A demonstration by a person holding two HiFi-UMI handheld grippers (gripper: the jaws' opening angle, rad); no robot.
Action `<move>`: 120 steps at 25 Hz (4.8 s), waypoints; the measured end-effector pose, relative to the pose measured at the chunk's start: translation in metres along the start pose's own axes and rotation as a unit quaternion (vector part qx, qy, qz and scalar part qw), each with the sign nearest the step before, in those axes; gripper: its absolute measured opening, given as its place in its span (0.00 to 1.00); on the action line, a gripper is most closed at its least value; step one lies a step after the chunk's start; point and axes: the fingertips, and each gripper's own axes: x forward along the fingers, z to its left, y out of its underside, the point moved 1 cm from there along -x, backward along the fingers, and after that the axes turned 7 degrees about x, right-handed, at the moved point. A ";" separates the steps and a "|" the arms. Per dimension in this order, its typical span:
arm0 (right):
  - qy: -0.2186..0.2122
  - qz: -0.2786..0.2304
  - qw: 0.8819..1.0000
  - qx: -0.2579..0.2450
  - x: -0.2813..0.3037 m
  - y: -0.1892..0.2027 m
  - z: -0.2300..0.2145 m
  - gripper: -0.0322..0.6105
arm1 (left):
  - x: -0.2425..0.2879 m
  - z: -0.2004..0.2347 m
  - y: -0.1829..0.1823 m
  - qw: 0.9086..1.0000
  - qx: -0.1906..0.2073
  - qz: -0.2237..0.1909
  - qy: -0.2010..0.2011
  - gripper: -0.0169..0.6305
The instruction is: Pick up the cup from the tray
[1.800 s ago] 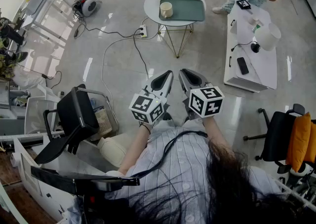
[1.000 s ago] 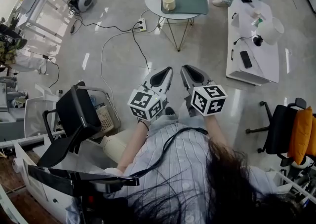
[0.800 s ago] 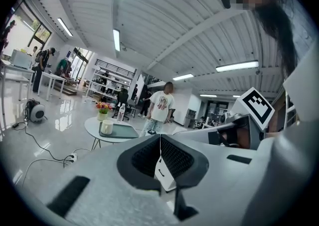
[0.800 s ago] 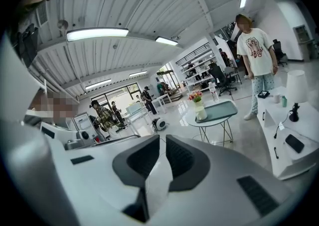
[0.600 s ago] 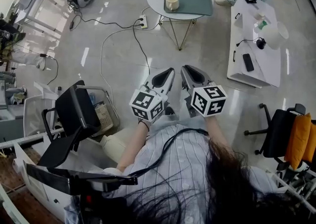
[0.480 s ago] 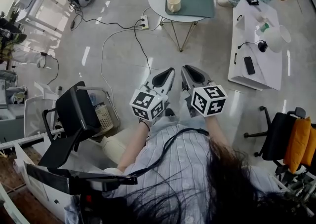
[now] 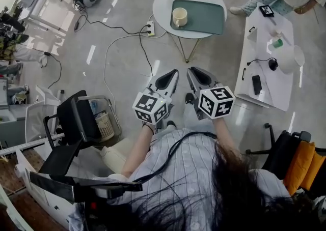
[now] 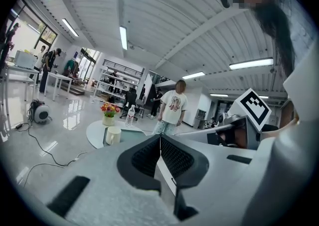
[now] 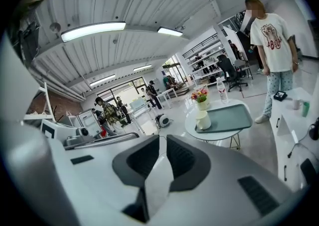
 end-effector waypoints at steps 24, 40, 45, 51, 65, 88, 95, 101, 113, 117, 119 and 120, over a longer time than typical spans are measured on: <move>-0.050 0.057 0.997 0.013 0.106 -0.074 -0.079 0.14 | 0.115 0.087 -0.031 0.998 -0.005 0.023 -0.061 0.05; 0.041 0.039 0.998 0.035 0.196 -0.098 -0.114 0.14 | 0.169 0.187 -0.034 0.998 0.016 0.057 0.009 0.05; 0.084 0.036 0.994 0.063 0.229 -0.098 -0.136 0.15 | 0.188 0.216 -0.032 0.996 0.020 0.071 0.045 0.05; 0.128 0.056 0.987 0.079 0.266 -0.085 -0.158 0.27 | 0.202 0.242 -0.032 0.992 0.024 0.088 0.084 0.05; 0.258 0.088 0.961 0.037 0.322 -0.042 -0.197 0.66 | 0.220 0.282 -0.024 0.983 0.029 0.119 0.134 0.05; 0.326 0.068 0.941 0.060 0.363 -0.026 -0.246 0.67 | 0.219 0.284 0.004 0.972 0.036 0.154 0.173 0.05; 0.336 0.036 0.940 0.054 0.368 -0.036 -0.254 0.67 | 0.212 0.292 0.007 0.972 0.037 0.164 0.162 0.05; 0.321 0.061 0.945 0.031 0.369 -0.040 -0.258 0.67 | 0.208 0.295 0.009 0.973 0.036 0.166 0.155 0.05; 0.260 0.058 0.963 0.024 0.364 -0.044 -0.251 0.67 | 0.204 0.296 0.009 0.975 0.035 0.166 0.147 0.05; 0.248 0.054 0.967 0.023 0.360 -0.049 -0.249 0.67 | 0.201 0.292 0.009 0.975 0.036 0.166 0.144 0.05; 0.239 0.048 0.970 0.022 0.356 -0.055 -0.244 0.67 | 0.199 0.290 0.010 0.975 0.036 0.166 0.141 0.05; 0.235 0.044 0.971 0.020 0.353 -0.058 -0.241 0.67 | 0.198 0.289 0.010 0.976 0.037 0.166 0.140 0.05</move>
